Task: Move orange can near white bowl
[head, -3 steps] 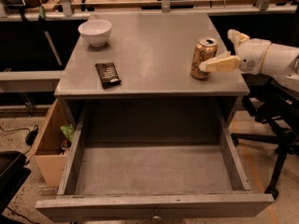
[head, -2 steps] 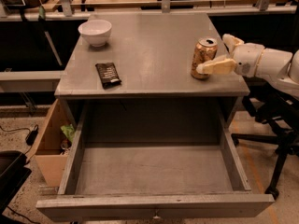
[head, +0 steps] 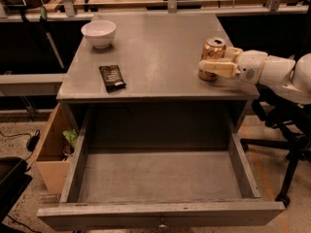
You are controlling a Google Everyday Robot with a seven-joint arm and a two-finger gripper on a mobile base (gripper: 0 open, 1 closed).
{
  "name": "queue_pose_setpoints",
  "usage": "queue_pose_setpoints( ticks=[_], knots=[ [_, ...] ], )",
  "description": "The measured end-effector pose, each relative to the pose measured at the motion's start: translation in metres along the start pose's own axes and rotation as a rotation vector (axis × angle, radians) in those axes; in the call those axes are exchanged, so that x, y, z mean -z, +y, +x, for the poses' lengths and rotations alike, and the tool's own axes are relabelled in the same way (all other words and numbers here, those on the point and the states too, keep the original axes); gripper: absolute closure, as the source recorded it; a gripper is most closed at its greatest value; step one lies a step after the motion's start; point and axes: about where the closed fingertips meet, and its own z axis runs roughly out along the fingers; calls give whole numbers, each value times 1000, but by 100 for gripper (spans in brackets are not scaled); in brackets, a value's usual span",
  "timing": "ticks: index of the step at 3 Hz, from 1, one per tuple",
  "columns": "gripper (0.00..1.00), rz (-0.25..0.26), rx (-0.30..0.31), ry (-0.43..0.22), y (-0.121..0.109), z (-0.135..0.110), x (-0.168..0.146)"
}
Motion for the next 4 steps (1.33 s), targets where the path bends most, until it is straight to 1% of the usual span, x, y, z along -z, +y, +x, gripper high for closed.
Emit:
queue_pose_setpoints(
  ticks=[2,3,4],
  knots=[
    [86,-10,-1,-1,3,0,-6],
    [100,-10,-1,-5,4,-2,-8],
    [100,-12,8,-76,-4,-41,-42]
  ],
)
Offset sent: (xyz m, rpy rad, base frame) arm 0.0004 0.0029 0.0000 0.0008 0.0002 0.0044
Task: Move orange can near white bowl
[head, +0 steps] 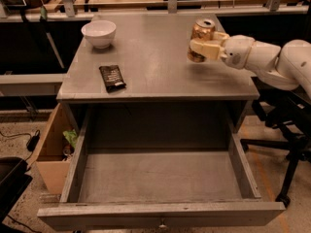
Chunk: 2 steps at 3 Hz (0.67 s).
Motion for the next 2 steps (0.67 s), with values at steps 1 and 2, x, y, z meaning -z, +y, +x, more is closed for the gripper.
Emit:
queue_pose_setpoints(
  ticks=[1,2],
  knots=[
    [100,28,108,-91,-6,-78,-93],
    [100,106,225,-61,-4,-108,-159]
  ],
)
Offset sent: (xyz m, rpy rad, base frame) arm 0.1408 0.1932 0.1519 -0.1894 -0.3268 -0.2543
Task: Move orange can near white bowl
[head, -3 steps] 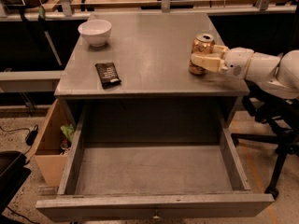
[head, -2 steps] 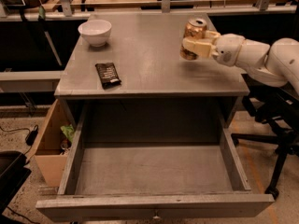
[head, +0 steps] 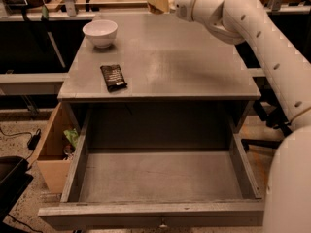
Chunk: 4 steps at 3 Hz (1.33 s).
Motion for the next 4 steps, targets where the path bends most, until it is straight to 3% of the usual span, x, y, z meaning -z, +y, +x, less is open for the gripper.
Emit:
queue_pose_setpoints(
  ticks=[1,2,3,4],
  knots=[
    [100,88,52,69,-6,8,-63],
    [100,134,-1,139,-15,39,-103],
    [100,175,-112,222,-39,89,-117],
    [100,190,-182,245,-47,115,-117]
  ],
)
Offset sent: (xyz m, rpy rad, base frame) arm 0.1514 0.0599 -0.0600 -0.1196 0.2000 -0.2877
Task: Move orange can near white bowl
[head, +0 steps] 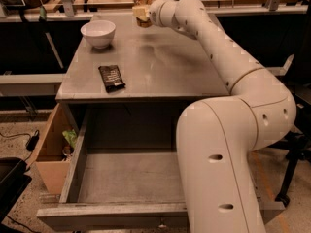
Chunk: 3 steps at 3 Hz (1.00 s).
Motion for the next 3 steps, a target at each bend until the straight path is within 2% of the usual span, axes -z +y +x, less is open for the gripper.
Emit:
queue_pose_setpoints(
  ticks=[1,3],
  knots=[
    [100,-24,-56,2,2,17,0],
    [100,-149,-95,-41,55,25,12]
  ],
)
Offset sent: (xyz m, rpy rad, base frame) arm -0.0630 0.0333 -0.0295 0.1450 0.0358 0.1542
